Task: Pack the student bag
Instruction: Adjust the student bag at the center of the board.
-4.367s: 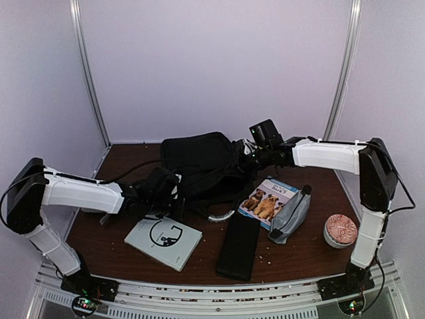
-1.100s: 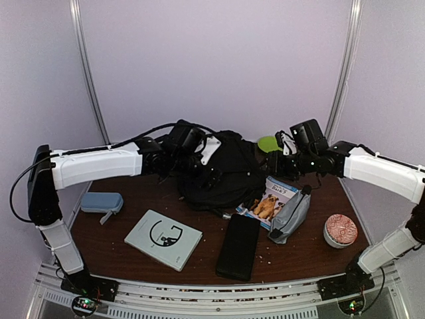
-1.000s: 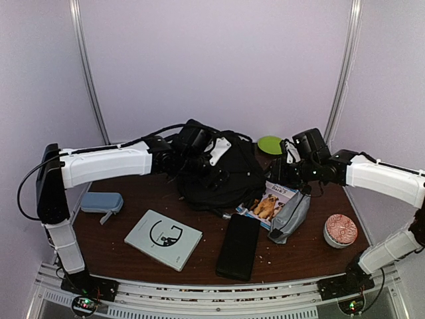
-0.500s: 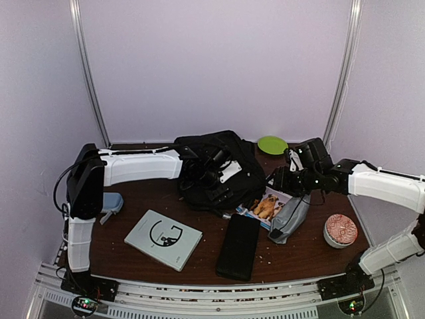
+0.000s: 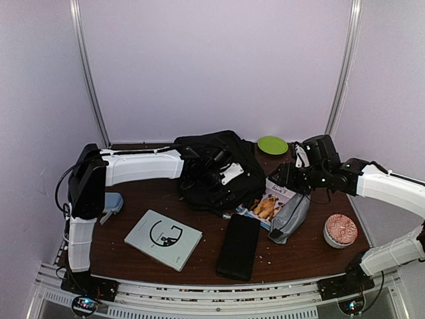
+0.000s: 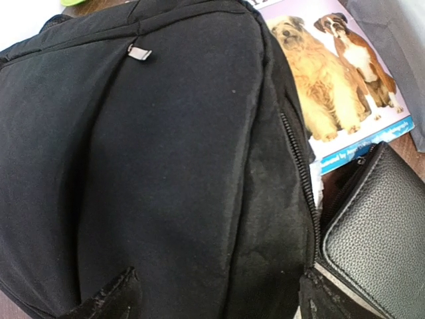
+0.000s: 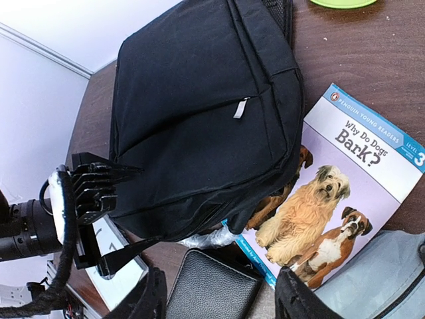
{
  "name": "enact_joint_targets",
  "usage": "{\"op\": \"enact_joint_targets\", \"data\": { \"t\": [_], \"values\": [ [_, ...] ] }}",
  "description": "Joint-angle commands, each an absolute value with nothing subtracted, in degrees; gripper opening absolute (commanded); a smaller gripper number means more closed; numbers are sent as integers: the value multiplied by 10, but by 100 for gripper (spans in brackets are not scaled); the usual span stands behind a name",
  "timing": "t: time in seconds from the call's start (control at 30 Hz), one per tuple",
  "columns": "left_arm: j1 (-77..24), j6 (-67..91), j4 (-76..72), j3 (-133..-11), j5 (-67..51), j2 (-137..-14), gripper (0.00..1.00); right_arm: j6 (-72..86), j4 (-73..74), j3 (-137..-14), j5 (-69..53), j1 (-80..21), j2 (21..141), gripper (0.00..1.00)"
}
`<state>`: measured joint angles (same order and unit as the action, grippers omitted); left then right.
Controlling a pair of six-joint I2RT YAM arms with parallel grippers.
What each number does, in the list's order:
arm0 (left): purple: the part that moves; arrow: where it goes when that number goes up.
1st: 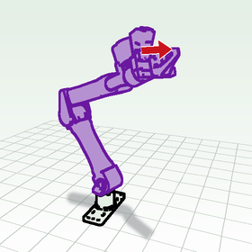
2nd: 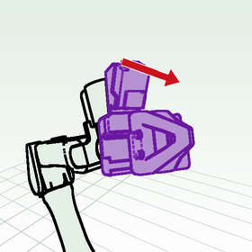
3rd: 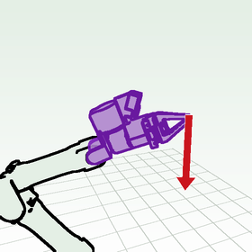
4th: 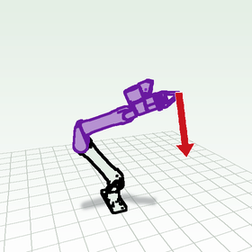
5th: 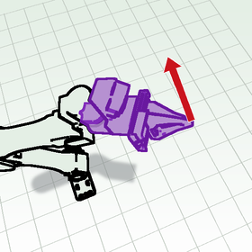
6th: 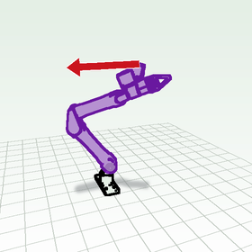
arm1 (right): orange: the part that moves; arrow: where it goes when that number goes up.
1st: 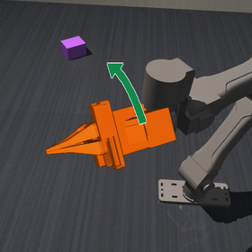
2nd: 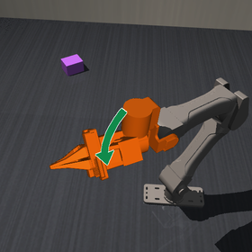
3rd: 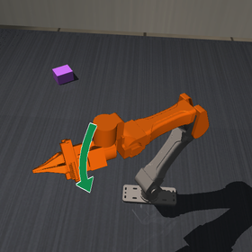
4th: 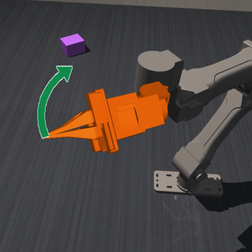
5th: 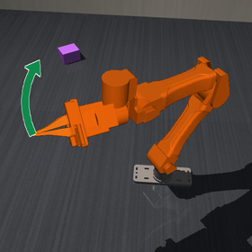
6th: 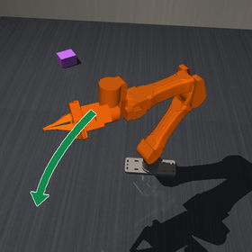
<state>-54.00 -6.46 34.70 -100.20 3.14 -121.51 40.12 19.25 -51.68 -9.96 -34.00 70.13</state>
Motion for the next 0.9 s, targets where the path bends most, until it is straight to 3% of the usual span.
{"op": "enact_joint_targets", "data": {
  "t": [0.0,0.13,0.27,0.57,0.87],
  "values": [
    [-538,-62,352,-1003,20,-1226,84,388,205,-522,-80,-338,685,56],
    [-538,-62,358,-1012,38,-1244,79,386,208,-523,-77,-338,684,56],
    [-537,-60,359,-1020,60,-1250,62,387,208,-522,-76,-338,684,56],
    [-521,-27,353,-1020,100,-1230,0,400,188,-522,-81,-338,697,56],
    [-505,66,297,-935,146,-1119,0,526,58,-530,-127,-318,802,56]
  ]
}}
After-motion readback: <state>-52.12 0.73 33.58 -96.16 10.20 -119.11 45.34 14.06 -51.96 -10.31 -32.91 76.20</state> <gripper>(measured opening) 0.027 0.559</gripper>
